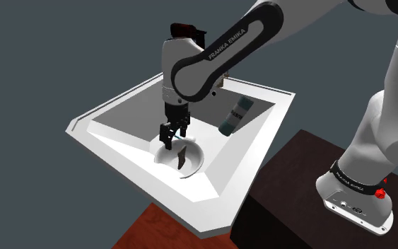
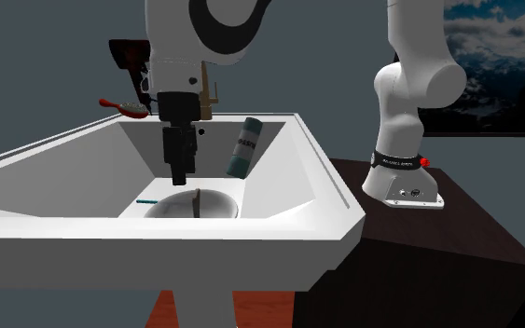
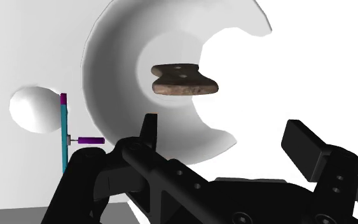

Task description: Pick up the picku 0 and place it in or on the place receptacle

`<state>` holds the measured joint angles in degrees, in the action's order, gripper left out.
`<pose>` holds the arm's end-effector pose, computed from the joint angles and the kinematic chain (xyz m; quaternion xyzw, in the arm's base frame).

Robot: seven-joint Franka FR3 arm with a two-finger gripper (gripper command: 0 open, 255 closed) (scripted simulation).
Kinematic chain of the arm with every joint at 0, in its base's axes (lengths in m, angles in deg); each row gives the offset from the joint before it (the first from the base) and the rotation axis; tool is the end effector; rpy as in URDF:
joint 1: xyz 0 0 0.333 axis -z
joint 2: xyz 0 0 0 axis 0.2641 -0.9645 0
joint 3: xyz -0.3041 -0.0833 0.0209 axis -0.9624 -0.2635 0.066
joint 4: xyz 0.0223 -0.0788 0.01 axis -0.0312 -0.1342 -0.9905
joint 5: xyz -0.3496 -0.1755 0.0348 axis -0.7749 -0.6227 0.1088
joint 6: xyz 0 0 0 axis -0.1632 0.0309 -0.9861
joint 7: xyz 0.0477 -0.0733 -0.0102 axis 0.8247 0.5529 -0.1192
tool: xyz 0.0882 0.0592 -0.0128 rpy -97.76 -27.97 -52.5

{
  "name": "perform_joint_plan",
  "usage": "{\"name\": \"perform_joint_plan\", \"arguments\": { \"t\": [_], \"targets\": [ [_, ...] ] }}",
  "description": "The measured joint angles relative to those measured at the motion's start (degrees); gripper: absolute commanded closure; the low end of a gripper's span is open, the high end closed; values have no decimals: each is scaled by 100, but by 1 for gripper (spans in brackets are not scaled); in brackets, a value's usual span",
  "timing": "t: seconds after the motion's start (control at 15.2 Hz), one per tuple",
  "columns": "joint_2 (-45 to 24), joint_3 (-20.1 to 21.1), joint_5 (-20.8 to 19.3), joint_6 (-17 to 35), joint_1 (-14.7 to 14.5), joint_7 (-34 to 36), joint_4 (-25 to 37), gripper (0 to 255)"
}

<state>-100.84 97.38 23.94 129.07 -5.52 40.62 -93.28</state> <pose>0.4871 0.3420 0.3278 -0.9775 -0.1801 0.0143 0.1086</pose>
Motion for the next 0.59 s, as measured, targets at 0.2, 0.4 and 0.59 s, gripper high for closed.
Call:
{"name": "perform_joint_plan", "arguments": {
  "t": [0.2, 0.4, 0.59],
  "targets": [
    [242, -10, 21, -344, 51, -7, 102, 0],
    [276, -16, 22, -415, 64, -13, 131, 0],
    [277, -17, 21, -424, 65, -14, 137, 0]
  ]
}}
